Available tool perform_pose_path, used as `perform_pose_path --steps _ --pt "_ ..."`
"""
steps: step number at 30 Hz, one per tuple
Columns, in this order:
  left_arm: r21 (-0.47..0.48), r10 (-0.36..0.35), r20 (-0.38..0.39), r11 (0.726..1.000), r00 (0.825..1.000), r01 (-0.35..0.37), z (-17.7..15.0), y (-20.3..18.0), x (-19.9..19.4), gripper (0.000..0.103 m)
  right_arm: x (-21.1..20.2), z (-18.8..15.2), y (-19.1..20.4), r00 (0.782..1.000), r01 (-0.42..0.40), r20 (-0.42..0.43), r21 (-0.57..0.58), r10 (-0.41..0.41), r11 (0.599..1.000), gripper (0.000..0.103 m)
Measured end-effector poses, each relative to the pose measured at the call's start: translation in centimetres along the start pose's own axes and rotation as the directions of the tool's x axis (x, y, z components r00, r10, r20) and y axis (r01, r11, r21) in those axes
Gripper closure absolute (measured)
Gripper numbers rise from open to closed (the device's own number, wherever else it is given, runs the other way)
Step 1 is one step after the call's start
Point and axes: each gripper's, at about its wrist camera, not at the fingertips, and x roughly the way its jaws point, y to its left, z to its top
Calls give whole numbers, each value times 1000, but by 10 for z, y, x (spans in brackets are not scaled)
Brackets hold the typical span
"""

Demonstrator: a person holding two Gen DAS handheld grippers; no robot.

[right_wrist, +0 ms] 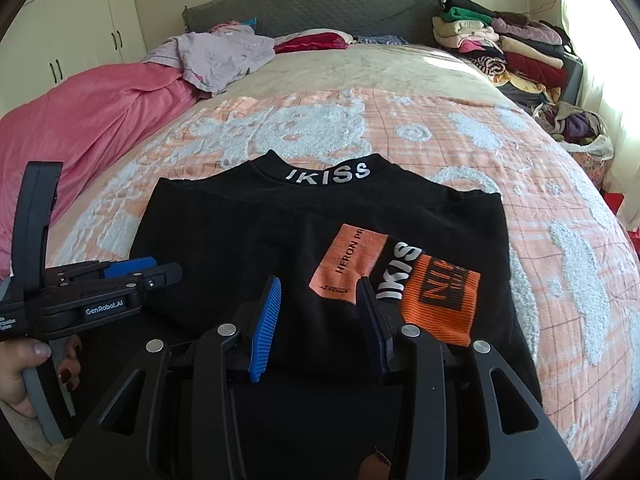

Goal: Fold small clothes
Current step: 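Lower the cuff flat onto the shirt front and open the right gripper, then move both open grippers back toward the hem of the black sweatshirt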

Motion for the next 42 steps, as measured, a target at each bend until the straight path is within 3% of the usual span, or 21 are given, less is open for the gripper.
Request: perform_pose_path --steps 7,18,31,42 --pt "-5 -10 9 1000 1000 10 -1 2 -1 65 31 -16 -22 994 27 -111 43 -22 999 67" --pt "-3 -11 12 1000 1000 11 -1 1 -2 65 26 -24 -19 995 34 -91 49 -30 998 65" --pt "-1 -6 13 1000 1000 6 -2 1 -3 65 4 -27 -13 998 -6 -66 82 11 997 45" --pt "-6 2 32 1000 999 -2 -2 -1 -17 65 -23 -25 -18 1000 9 -17 117 -8 993 25"
